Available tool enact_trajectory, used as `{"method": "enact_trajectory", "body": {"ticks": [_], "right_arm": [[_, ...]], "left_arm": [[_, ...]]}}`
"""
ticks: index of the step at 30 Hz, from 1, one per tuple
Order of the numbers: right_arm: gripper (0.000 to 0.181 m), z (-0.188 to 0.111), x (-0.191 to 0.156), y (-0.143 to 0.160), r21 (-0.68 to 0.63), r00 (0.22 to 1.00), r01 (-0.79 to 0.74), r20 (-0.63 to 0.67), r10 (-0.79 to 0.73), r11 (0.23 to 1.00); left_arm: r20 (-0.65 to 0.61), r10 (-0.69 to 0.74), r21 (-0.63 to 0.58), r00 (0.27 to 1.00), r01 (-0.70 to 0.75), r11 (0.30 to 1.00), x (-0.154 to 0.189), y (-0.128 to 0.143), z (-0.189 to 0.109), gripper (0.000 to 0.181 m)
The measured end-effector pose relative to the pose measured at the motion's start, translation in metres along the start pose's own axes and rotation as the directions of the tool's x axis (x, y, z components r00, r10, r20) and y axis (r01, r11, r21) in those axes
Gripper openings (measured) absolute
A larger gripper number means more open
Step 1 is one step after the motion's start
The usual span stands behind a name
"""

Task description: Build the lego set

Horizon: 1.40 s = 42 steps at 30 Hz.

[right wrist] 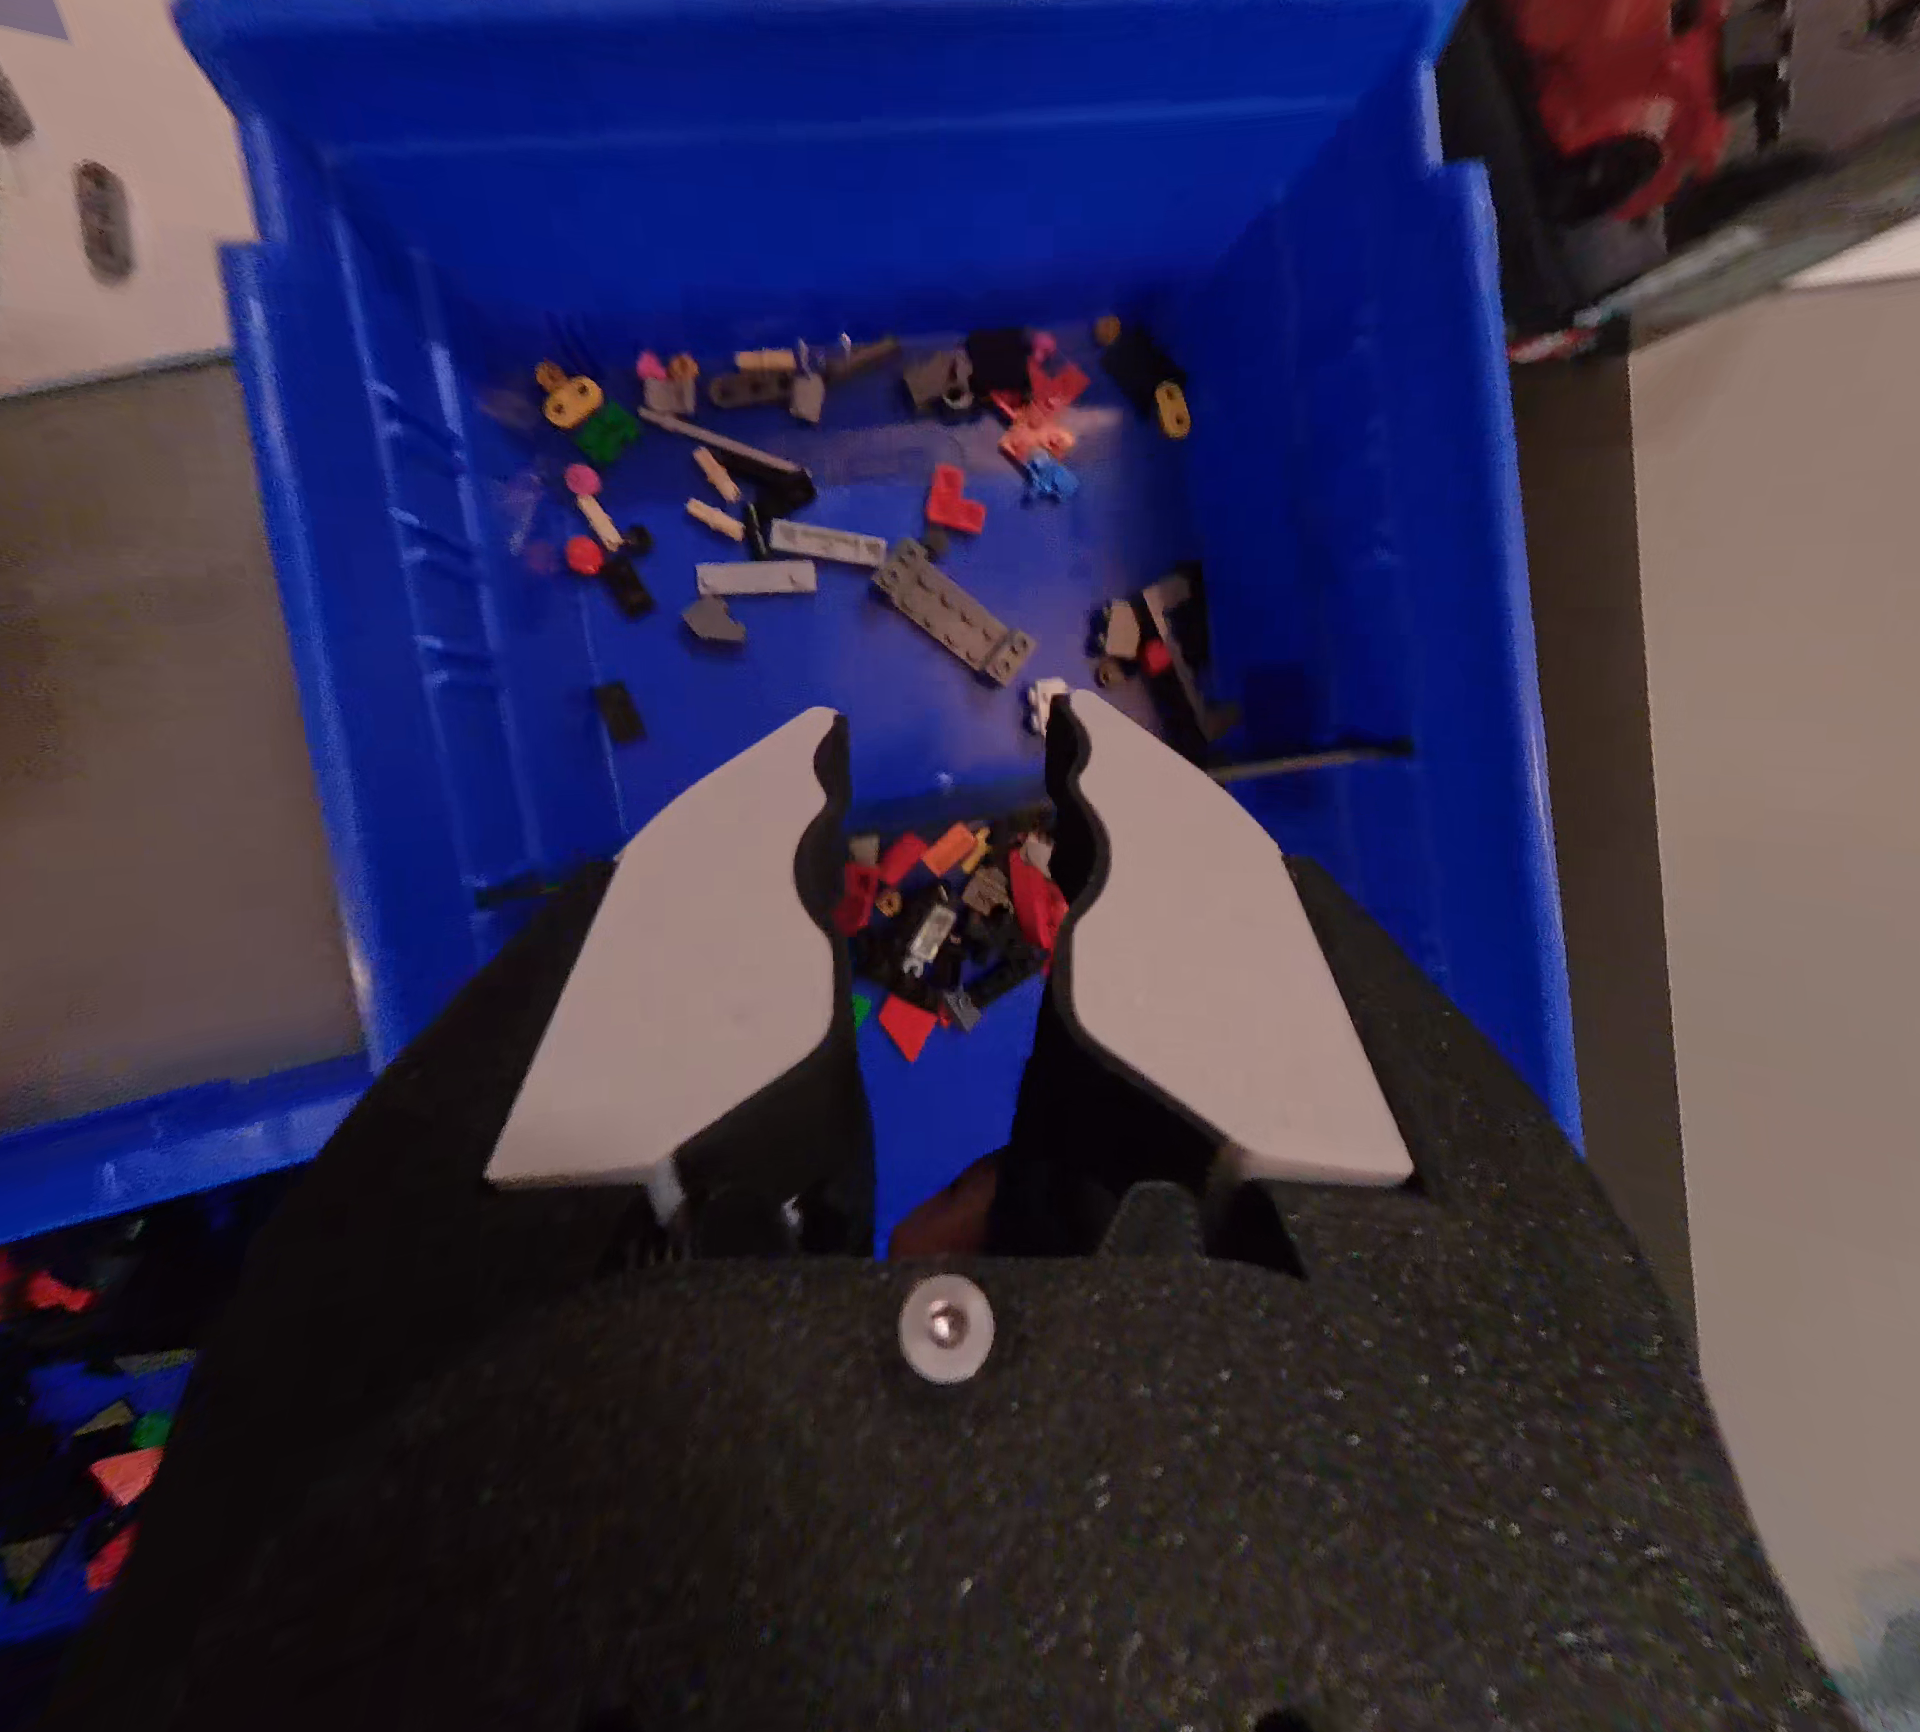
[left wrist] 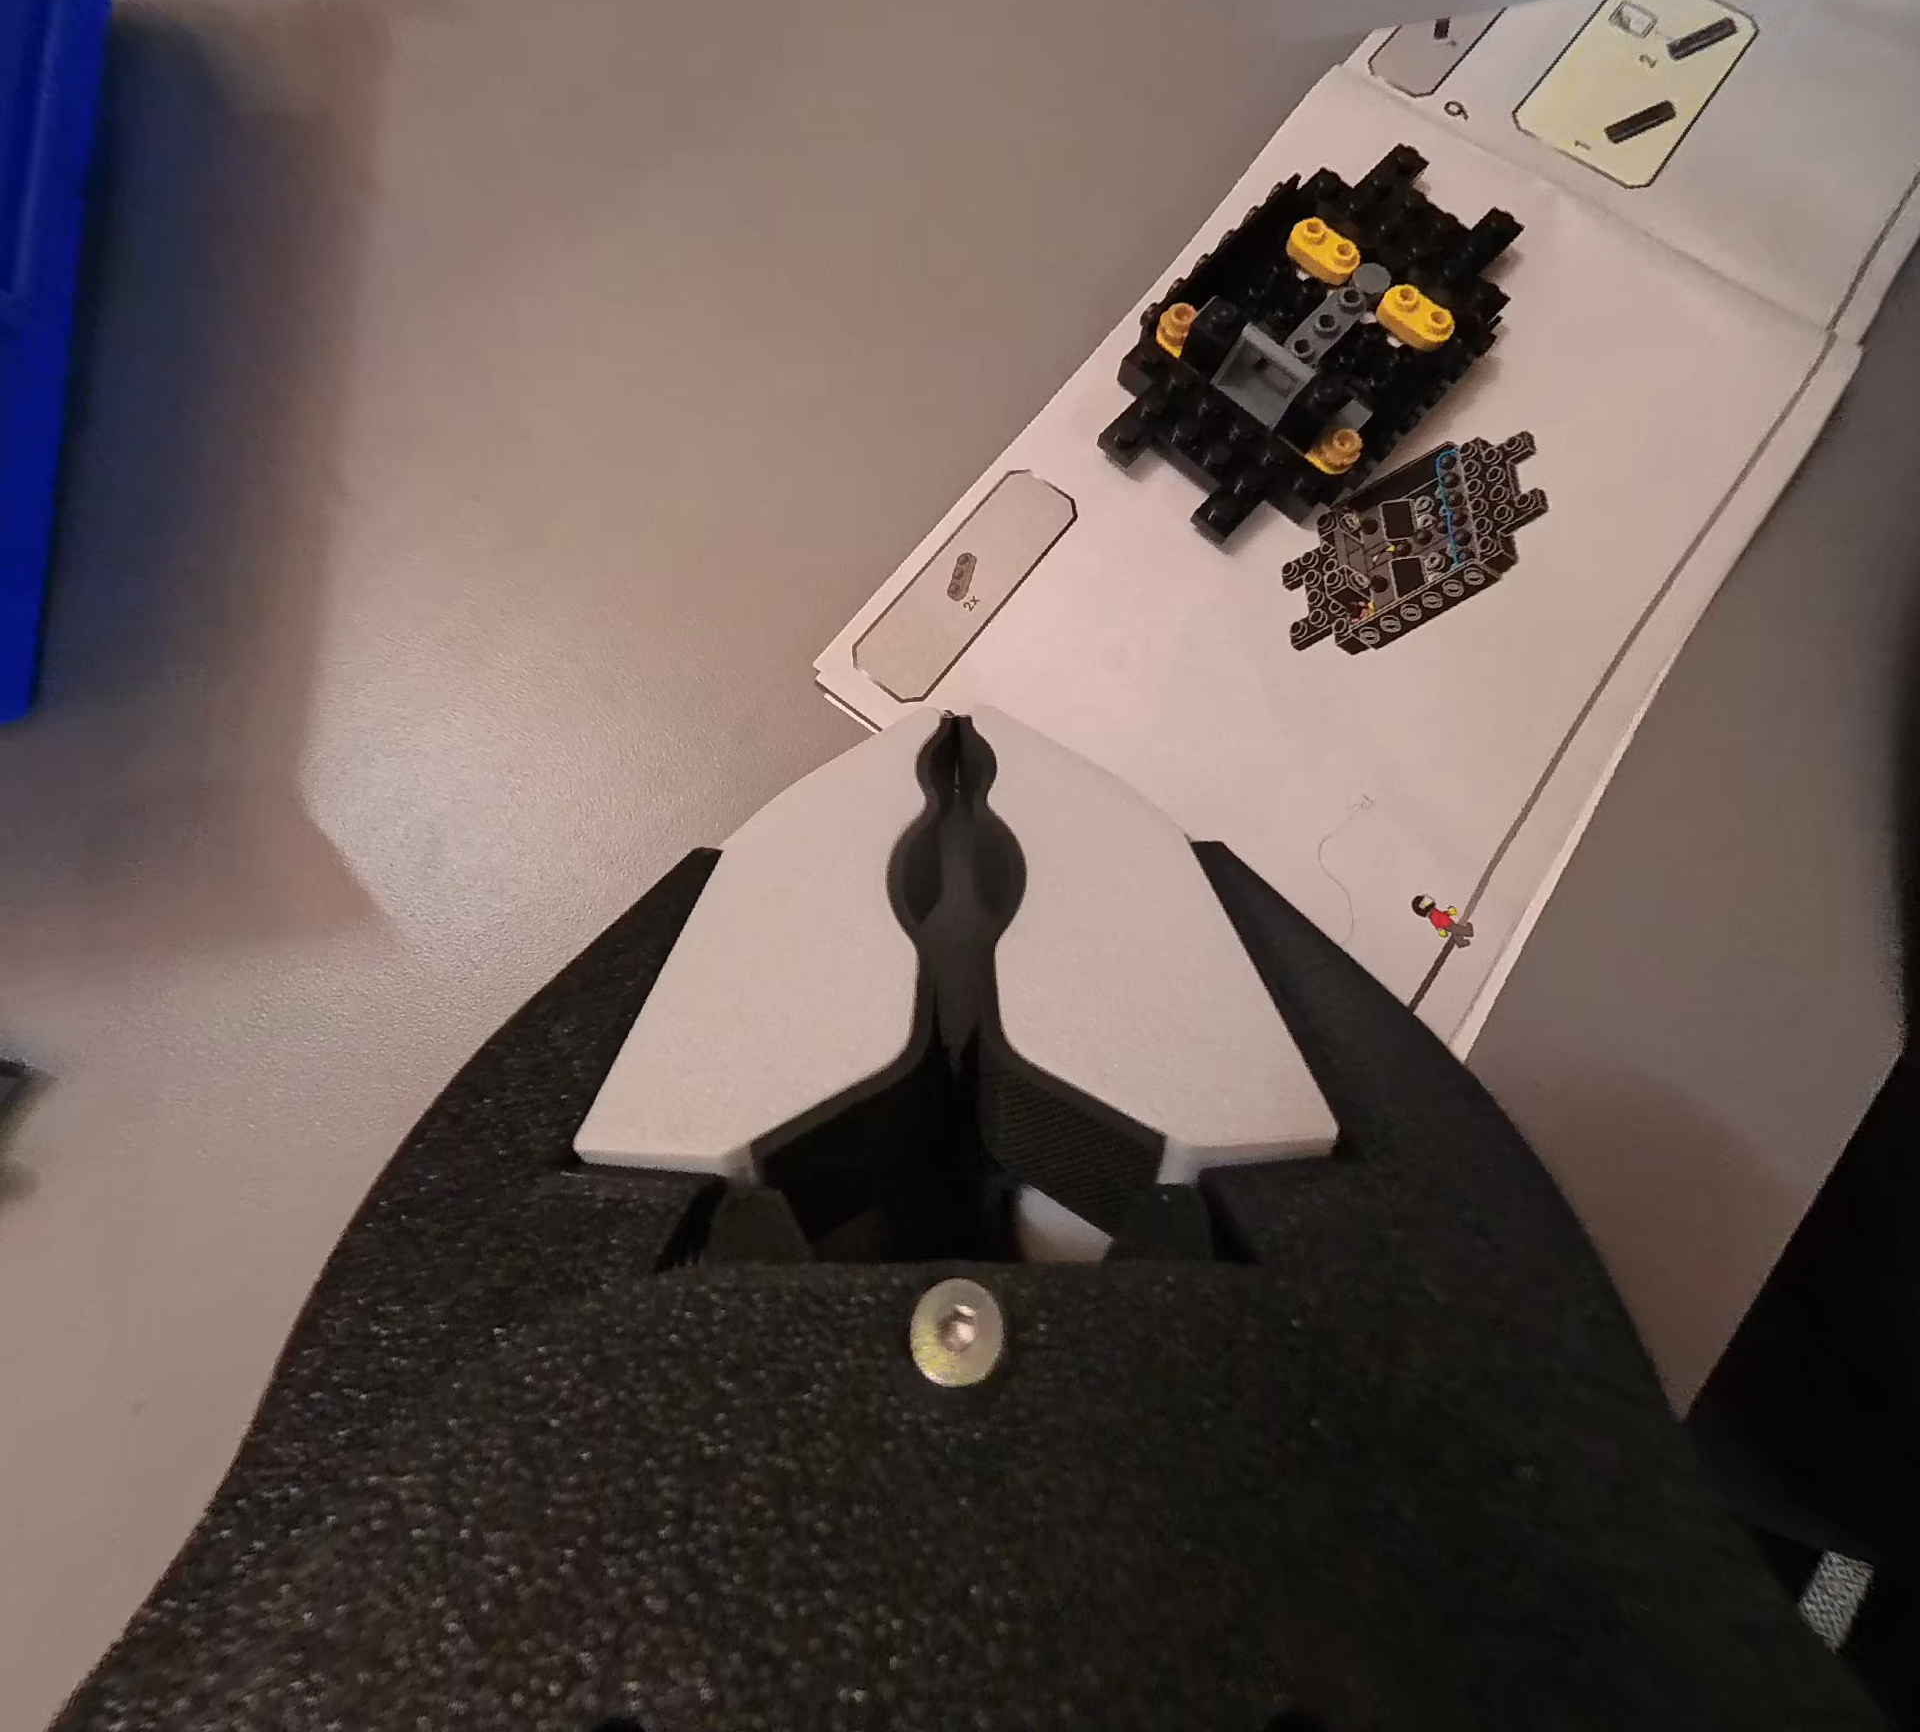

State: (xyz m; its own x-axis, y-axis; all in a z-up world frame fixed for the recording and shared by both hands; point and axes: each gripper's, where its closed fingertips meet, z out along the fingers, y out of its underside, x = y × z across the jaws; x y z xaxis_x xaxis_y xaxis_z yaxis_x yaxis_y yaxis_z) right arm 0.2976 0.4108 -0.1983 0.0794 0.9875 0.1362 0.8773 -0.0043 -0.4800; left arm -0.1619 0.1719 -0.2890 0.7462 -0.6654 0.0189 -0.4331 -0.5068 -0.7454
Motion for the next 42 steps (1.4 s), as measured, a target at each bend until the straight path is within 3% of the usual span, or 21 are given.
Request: {"method": "enact_trajectory", "body": {"ticks": [4,8,11,17,22,28,33,35,38,42], "right_arm": [[0.034,-0.013,0.008,0.021,-0.025,0.998,-0.053,-0.04,0.052,0.998],[0.025,-0.038,0.012,0.052,-0.132,0.993,-0.054,-0.107,0.04,0.99],[0.024,-0.042,-0.002,0.074,-0.196,0.998,-0.048,-0.05,0.039,0.979],[0.024,-0.016,-0.029,0.099,-0.284,0.997,0.008,0.079,0.015,0.959],[0.022,-0.004,-0.014,0.092,-0.266,0.999,0.007,0.04,0.004,0.964],[0.019,-0.001,0.019,0.056,-0.17,0.994,0.006,-0.103,-0.024,0.985],[0.019,0.011,0.041,-0.003,0.085,0.976,-0.164,-0.132,0.174,0.983],[0.02,0.031,0.044,-0.006,0.018,0.974,-0.195,-0.118,0.196,0.981],[0.021,0.062,0.053,0.01,-0.197,0.984,-0.095,-0.166,0.062,0.976],[0.019,0.073,0.068,0.013,-0.354,0.975,-0.024,-0.213,-0.056,0.935]], "left_arm": [[0.0,0.0,0.0,1.0,0.0,1.0,0.0,0.0,0.0,0.0],[-0.017,-0.02,-0.001,1.0,0.02,1.0,0.0,0.0,0.0,0.0],[-0.03,-0.033,-0.001,0.999,0.033,0.999,0.0,0.0,0.0,0.0],[-0.027,-0.026,-0.001,0.999,0.026,1.0,0.001,0.0,0.0,0.0],[-0.02,-0.019,-0.001,1.0,0.019,1.0,0.001,0.0,0.0,0.0],[-0.011,-0.009,0.0,1.0,0.009,1.0,0.0,0.0,0.0,0.0],[-0.02,-0.019,-0.001,1.0,0.019,1.0,0.001,0.0,0.0,0.0],[-0.024,-0.023,-0.001,0.999,0.023,1.0,0.001,0.0,0.0,0.0],[-0.02,-0.018,0.0,1.0,0.018,1.0,0.001,0.0,0.0,0.0],[-0.023,-0.023,-0.001,0.999,0.023,1.0,0.0,0.0,0.0,0.0]]}}
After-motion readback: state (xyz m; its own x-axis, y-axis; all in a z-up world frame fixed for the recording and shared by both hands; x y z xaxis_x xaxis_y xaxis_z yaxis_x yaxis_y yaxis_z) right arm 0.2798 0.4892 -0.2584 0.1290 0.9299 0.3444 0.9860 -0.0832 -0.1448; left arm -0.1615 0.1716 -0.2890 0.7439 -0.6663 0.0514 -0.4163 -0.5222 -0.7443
